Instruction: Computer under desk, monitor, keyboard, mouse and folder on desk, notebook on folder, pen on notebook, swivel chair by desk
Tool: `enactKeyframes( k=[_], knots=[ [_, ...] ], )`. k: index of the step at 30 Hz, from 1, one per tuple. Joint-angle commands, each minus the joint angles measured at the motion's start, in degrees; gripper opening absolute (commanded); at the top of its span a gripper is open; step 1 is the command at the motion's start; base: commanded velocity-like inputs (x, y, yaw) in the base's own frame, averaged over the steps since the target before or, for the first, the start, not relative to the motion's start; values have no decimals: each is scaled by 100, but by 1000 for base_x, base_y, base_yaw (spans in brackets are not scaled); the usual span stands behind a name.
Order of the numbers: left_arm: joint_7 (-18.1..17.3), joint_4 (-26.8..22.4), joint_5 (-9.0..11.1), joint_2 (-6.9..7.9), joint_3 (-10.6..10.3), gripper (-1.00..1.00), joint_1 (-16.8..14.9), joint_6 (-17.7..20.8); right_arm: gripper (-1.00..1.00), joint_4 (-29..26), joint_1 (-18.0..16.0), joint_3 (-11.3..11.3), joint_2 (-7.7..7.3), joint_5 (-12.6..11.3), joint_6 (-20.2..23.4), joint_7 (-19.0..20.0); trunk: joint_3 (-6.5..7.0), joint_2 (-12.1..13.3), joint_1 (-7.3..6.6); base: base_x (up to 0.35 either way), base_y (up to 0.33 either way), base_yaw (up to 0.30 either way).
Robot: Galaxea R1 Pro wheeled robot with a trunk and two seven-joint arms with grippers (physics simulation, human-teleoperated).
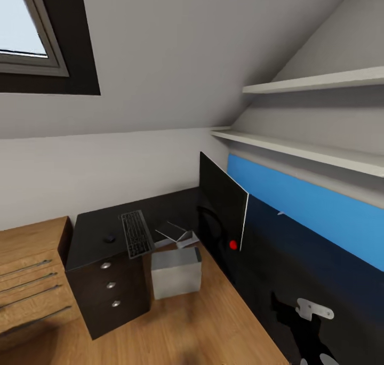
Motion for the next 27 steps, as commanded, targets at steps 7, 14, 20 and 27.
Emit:
enactKeyframes(
  k=[7,14,20,27],
  knots=[
    [45,2,16,7,-49,100,-2,-17,100,-10,2,-2,3,-10,28,-11,-3,-3,2,154,0,-176],
    [45,2,21,6,-49,100,-2,-17,100,-18,2,-29,-9,-10,20,-5,-3,-3,2,185,0,-30],
    [45,2,22,7,-49,100,-2,-17,100,-22,2,-91,-13,-10,8,1,-4,-3,2,27,0,-4],
    [45,2,28,9,-49,100,-2,-17,100,-30,-23,-111,-75,32,-655,-252,-4,-3,2,2,0,0]
  ],
)
